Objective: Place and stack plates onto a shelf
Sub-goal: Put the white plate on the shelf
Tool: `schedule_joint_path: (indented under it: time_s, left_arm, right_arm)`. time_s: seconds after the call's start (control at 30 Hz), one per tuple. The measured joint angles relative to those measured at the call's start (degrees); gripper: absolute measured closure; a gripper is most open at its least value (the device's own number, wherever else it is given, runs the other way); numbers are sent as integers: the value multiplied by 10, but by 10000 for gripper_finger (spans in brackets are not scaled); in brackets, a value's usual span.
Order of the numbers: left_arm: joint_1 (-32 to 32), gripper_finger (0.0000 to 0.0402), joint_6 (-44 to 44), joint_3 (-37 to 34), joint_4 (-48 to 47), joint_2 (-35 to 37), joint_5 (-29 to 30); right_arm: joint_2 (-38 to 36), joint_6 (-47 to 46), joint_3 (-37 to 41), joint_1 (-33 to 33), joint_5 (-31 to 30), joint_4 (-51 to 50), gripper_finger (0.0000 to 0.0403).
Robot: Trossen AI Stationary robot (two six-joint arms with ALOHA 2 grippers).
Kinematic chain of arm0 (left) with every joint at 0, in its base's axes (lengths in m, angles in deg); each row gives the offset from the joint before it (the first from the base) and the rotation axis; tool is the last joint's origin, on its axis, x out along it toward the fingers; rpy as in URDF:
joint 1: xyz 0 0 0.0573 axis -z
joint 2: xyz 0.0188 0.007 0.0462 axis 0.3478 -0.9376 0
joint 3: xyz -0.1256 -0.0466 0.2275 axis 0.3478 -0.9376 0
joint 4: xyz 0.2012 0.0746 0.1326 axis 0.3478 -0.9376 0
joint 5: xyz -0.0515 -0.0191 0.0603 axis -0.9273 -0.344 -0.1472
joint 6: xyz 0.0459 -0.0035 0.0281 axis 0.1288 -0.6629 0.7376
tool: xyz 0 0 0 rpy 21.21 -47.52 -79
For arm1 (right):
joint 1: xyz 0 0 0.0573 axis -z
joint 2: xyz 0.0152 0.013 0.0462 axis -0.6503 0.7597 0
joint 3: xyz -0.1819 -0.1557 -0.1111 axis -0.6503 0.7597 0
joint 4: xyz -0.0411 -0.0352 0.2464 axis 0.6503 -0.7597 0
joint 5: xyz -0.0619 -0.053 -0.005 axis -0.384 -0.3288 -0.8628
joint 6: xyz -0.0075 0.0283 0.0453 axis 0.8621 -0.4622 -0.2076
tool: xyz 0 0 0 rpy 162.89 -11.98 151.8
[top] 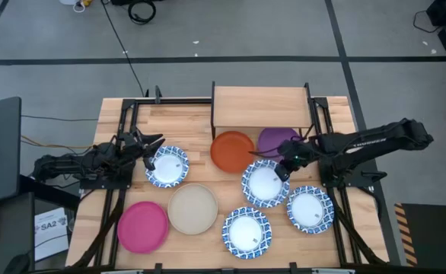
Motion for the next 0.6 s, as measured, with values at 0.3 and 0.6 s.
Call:
schedule_joint_path:
  time_s: [0.3,0.6]
  left_arm:
    - [0,299,0,0,0,0,0]
    - [0,299,0,0,0,0,0]
  right_arm:
    - [1,64,-125,48,0,-66,379]
    - [2,139,-241,126,-48,-66,380]
